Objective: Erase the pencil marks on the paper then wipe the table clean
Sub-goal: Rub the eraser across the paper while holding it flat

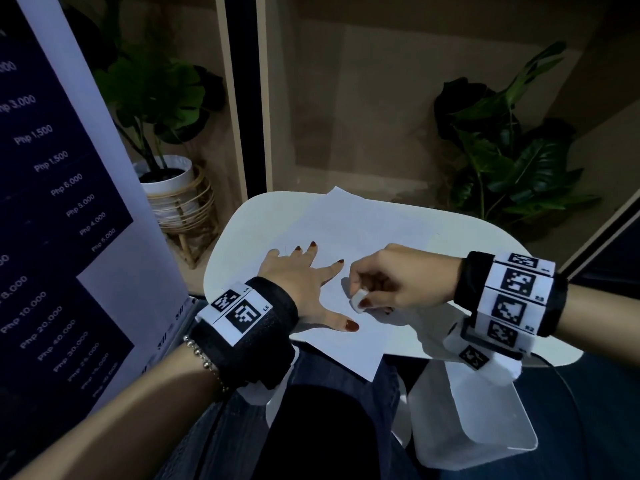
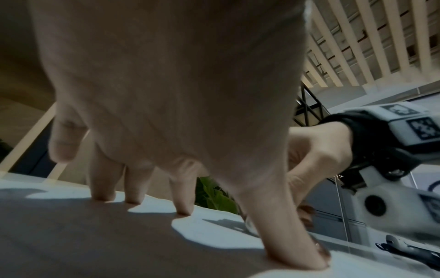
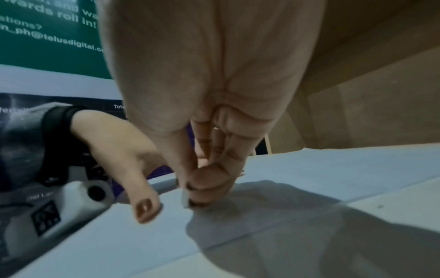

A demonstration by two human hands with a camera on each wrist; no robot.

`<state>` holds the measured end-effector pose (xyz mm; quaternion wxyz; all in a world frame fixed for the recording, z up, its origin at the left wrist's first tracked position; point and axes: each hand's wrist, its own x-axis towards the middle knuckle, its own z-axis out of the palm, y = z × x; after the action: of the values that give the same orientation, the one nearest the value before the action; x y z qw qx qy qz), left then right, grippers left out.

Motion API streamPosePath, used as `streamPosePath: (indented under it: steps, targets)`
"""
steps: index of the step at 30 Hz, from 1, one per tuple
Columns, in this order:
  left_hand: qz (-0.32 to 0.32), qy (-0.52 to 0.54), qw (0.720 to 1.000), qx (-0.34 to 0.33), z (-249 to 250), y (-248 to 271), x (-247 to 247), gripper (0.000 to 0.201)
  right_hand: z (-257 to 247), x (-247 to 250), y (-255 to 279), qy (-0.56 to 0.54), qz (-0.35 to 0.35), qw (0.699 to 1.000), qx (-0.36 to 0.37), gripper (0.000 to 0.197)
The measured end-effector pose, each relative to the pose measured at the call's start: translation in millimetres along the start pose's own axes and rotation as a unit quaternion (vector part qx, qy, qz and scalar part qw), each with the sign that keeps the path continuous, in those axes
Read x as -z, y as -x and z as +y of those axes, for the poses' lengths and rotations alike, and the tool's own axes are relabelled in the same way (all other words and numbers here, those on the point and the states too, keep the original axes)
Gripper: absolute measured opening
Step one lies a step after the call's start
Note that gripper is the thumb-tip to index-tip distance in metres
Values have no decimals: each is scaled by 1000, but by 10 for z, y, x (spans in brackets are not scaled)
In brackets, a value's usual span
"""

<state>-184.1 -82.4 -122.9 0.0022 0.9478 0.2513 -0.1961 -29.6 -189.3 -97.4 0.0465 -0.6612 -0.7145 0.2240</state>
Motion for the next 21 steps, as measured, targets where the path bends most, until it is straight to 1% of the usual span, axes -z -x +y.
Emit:
streamPosePath:
  steps: [4, 5, 8, 9, 12, 13, 16, 17, 21]
  targets:
    - [3, -2, 1000, 6, 12, -8, -5, 107, 49, 38, -36, 41, 33, 998, -27, 6]
    - [5, 0, 1000, 6, 14, -6, -9, 107, 32, 26, -35, 42, 28, 998, -25, 7]
    - [8, 5, 1000, 6, 12, -4, -25, 108, -65, -23, -17, 28, -20, 999, 2, 12]
    - [9, 4, 1000, 6, 9, -5, -25, 108, -60, -9, -21, 33, -20, 999, 0, 15]
    - [9, -5, 1000, 7, 11, -9, -22, 107, 25, 70, -35, 63, 20, 997, -43, 18]
    - [8, -5, 1000, 7, 15, -8, -22, 107, 23, 72, -32, 63, 18, 997, -46, 17]
    - [8, -3, 1000, 6, 5, -16, -22, 108, -79, 22, -24, 44, -21, 999, 2, 11]
    - [8, -2, 1000, 5, -3, -22, -26, 109, -87, 19, -30, 45, -24, 999, 10, 11]
    - [6, -4, 1000, 8, -2, -33, -39, 108, -19, 66, -63, 70, 13, 997, -23, 17]
